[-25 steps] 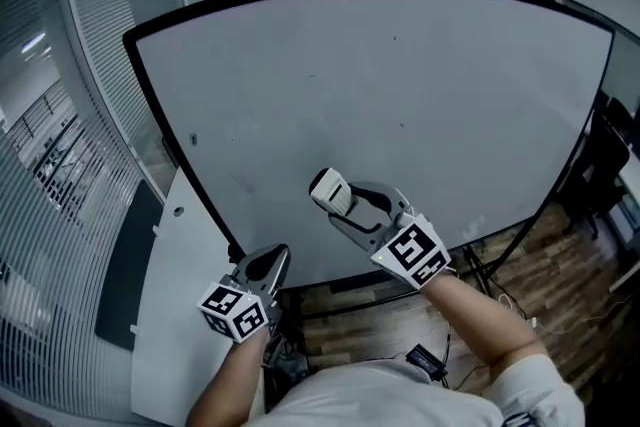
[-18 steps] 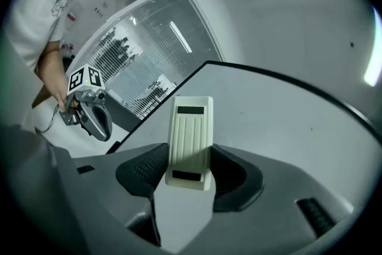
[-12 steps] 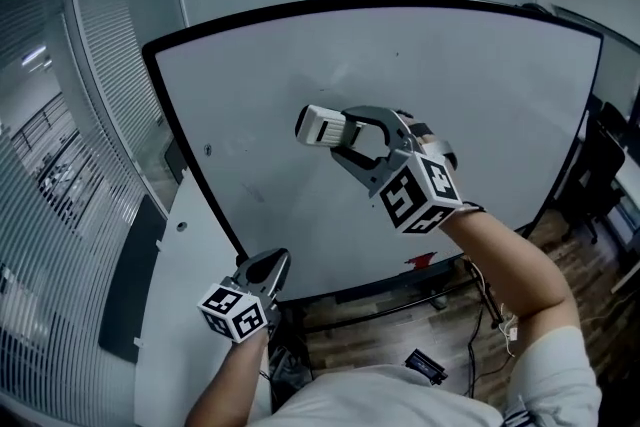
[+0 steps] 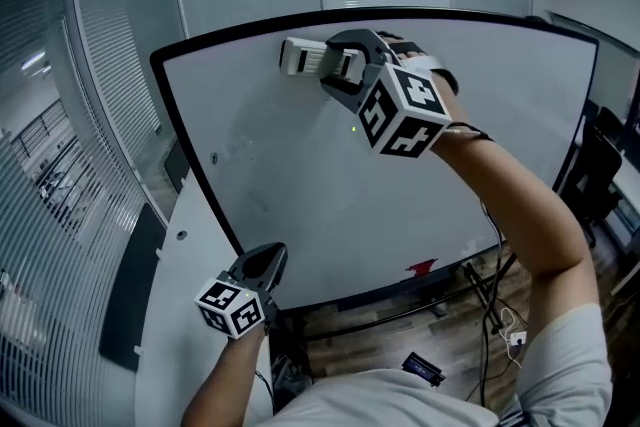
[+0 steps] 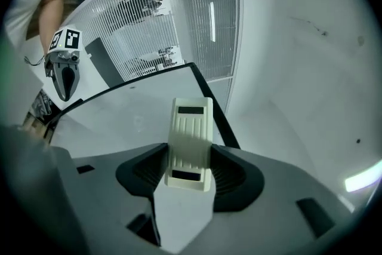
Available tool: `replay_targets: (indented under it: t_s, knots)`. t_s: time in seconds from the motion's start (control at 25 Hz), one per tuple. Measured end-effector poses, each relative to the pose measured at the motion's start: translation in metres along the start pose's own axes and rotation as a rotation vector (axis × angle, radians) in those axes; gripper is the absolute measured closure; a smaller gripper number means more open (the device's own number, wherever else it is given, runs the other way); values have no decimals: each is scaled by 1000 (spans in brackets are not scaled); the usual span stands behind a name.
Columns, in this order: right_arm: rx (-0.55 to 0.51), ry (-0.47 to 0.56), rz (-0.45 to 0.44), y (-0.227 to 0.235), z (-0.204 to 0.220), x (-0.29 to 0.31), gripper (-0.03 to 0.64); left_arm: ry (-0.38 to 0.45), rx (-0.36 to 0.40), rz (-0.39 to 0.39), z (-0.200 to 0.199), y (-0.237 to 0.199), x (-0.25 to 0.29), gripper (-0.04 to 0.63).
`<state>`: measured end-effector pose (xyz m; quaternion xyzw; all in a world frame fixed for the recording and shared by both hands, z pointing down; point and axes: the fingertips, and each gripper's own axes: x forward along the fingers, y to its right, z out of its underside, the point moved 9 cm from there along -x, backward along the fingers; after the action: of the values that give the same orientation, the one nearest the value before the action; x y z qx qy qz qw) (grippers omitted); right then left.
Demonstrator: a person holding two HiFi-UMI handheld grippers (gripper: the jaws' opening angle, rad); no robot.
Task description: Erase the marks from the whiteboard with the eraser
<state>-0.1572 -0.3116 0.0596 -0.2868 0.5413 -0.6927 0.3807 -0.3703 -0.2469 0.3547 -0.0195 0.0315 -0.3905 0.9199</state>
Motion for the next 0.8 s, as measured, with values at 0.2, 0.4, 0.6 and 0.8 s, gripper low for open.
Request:
replay_targets:
  t_s: [0.2,0.4,0.6,0.8]
  knots:
    - [-80,-40,18,27,-17,1,383,9,13,6,-3,-6,-2,588]
    - [-141,-72,-17,40,-25,7,383,9,-6,5,1,-9,4,588]
    - [-184,-88,-18,33,-27,11,383,17,-18,18,2,-14,11,588]
    - [-181,-72,-66,8,-29,19,383,27,-37,29,5,-14,13,588]
